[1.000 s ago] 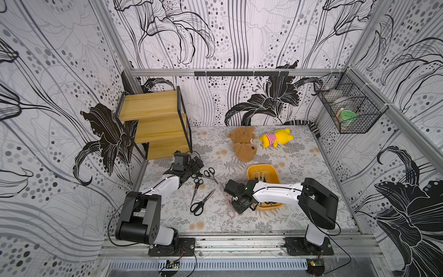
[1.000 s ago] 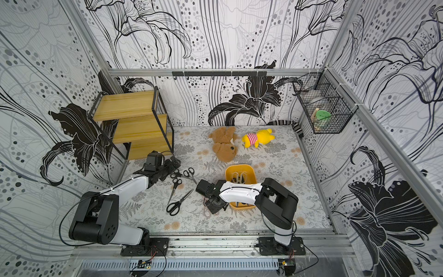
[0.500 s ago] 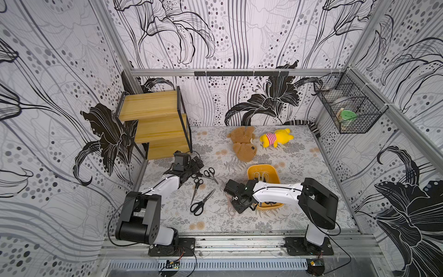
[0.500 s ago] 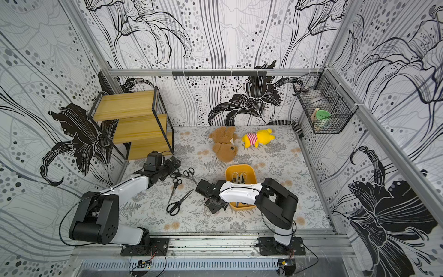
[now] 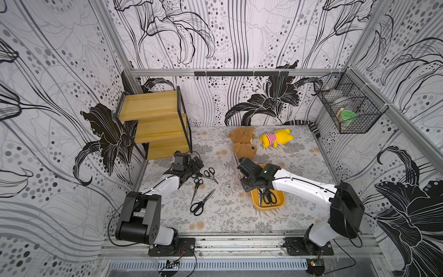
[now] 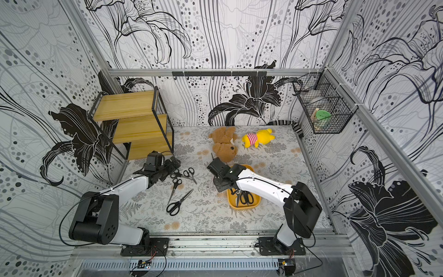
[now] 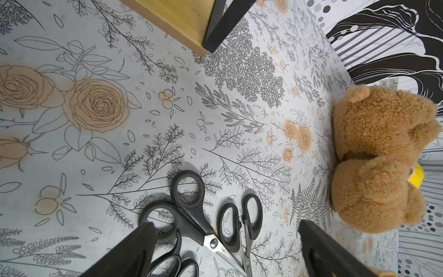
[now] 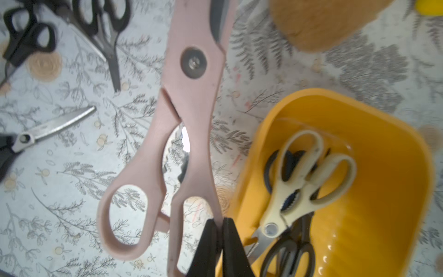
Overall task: Put the scissors into the storage box
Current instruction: Pick up the scissors from the center of the board, then place the scissors in the storage box.
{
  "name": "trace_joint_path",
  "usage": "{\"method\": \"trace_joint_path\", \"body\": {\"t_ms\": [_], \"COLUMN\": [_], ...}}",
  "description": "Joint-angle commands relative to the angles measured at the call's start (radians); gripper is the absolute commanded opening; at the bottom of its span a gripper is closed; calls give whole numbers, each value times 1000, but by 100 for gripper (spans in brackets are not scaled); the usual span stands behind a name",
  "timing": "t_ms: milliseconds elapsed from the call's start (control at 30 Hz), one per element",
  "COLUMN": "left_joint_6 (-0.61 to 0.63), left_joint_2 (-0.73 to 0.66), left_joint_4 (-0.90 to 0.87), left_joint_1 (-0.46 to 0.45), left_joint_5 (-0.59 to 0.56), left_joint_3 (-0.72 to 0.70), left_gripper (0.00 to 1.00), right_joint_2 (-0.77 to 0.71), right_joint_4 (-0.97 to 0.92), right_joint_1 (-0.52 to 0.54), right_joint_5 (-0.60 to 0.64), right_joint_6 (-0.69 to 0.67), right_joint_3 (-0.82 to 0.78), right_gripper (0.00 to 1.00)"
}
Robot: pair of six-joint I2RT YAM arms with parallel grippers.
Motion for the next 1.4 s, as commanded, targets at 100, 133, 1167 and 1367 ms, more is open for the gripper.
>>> {"method": "trace_joint_path", "body": {"t_ms": [100,133,1167,1367], "left_joint_6": [15,14,12,12], "left_joint_2": [2,2,8,9], "left_joint_4": [16,16,20,20], "left_joint_1": [3,3,3,3], "left_joint_5": [-1,0,1,2], "left_joint_3": [4,5,3,3], "left_gripper": [97,97,97,97], "right_joint_2": [-101,-110,-151,-152], "right_joint_4": [-58,-64,76,73], "right_joint_1": [-52,-58,-119,-119], "right_joint_5": [96,102,-54,-61], "right_joint_6": [-11,-10,152,168], "right_joint_3": [-48,-58,-439,-454], "right_gripper": [0,0,0,8]}}
